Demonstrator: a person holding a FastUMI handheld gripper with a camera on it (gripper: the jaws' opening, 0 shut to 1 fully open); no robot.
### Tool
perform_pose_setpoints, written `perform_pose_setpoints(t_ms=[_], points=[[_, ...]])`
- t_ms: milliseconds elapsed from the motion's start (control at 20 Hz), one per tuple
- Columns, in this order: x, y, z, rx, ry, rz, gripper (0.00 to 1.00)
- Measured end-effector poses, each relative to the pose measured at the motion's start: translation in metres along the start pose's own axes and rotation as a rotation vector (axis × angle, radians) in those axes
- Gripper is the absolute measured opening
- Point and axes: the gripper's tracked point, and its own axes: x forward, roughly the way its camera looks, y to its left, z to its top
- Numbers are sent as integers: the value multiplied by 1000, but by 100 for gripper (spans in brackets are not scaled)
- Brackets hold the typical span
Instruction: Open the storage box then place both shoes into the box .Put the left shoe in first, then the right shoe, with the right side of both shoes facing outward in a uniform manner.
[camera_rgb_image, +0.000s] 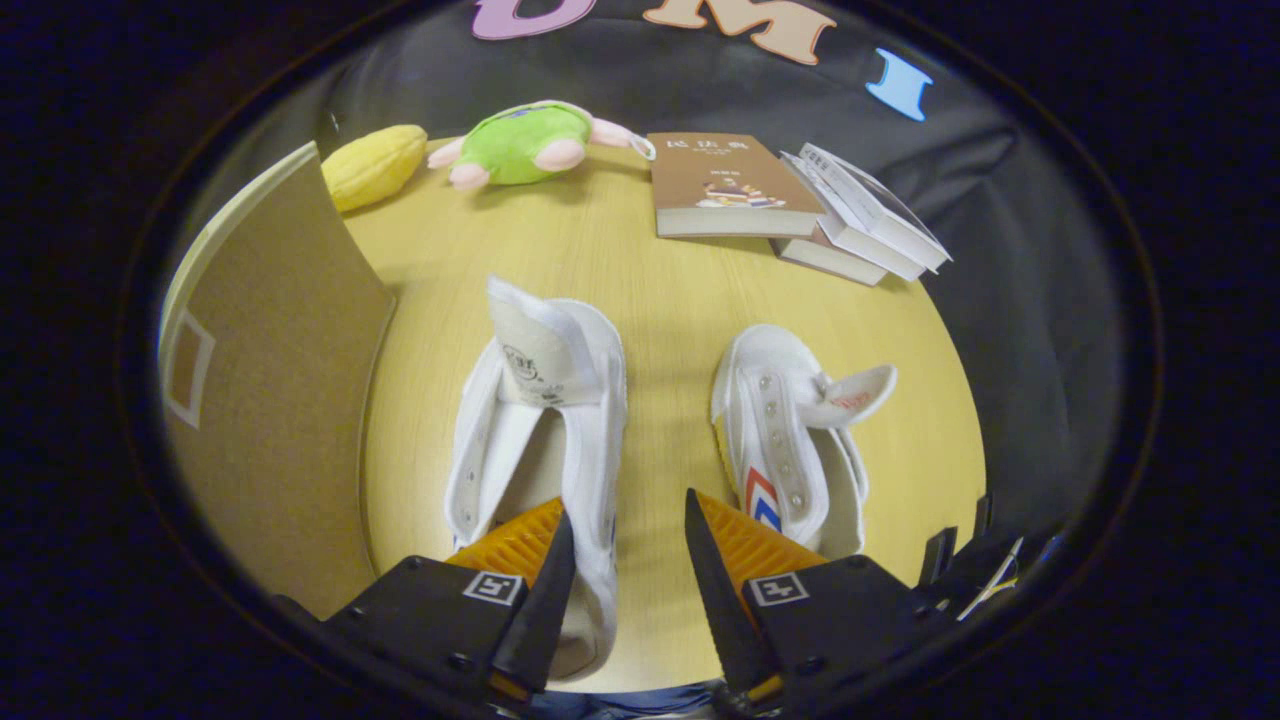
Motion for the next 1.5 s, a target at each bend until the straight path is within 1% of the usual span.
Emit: perform_pose_setpoints(t_ms=[250,450,500,600,700,800,1100,1350,1500], points=[[13,-3,14,1,0,5,49],[16,11,11,13,6,48,34],[16,14,11,16,0,46,30],[13,14,9,34,-10,12,23],[14,14,10,47,-27,1,23],[13,16,9,69,-38,13,22],[12,16,9,133,-80,67,15],[4,17,14,117,-120,25,10],[1,19,16,107,-105,12,6]])
